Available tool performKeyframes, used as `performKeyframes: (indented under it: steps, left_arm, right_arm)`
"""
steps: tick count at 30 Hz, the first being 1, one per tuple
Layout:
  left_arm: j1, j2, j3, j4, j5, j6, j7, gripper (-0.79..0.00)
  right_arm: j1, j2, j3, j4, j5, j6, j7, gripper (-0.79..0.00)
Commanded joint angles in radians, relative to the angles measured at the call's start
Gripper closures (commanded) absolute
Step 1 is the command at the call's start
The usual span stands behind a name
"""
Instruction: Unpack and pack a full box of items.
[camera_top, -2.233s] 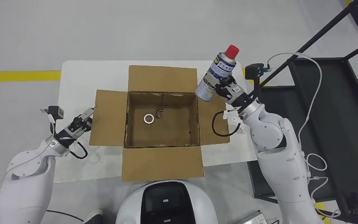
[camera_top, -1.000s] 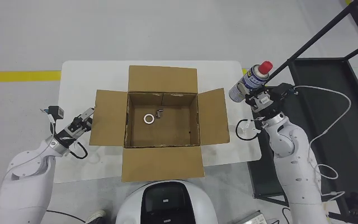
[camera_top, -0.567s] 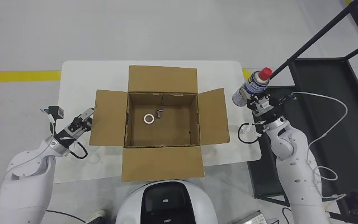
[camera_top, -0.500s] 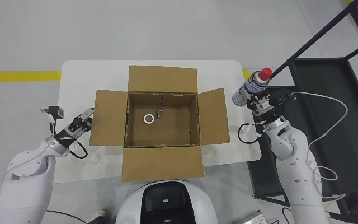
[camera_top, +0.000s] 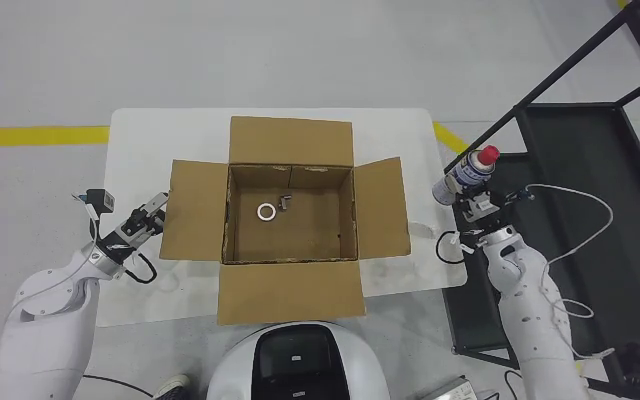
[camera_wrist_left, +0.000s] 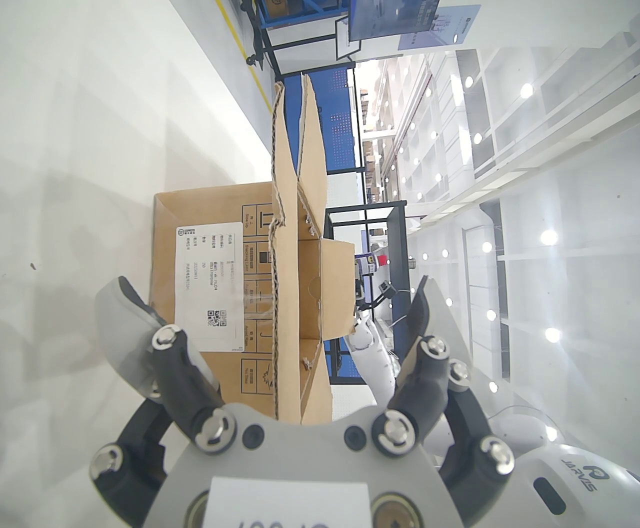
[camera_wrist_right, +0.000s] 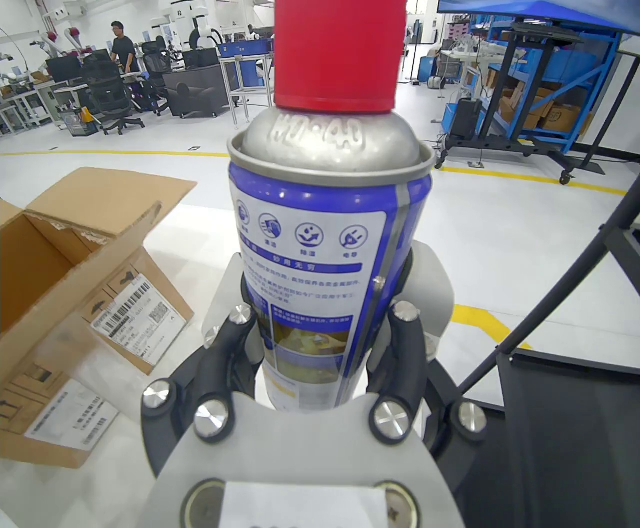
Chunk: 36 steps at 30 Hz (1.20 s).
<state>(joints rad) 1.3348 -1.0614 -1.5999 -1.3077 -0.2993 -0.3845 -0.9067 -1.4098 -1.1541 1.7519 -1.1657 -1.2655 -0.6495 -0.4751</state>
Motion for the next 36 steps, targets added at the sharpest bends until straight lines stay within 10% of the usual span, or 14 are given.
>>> performKeyframes:
  steps: [1, 17, 36]
  left_arm:
    - [0.0, 0.0, 0.0, 0.0, 0.0, 0.0, 0.0, -0.785]
    - [0.0, 0.0, 0.0, 0.0, 0.0, 0.0, 0.0, -0.785]
    - [0.0, 0.0, 0.0, 0.0, 0.0, 0.0, 0.0, -0.785]
  right_arm:
    - [0.022, 0.002, -0.01, 0.082, -0.043, -0.004, -0.087, 0.0]
    - [0.338, -0.025, -0.224, 0.632, -0.255, 0.04, -0.425, 0.0]
    - [0.54, -0.095, -0.33, 0.923, -0.2, 0.19, -0.44, 0.0]
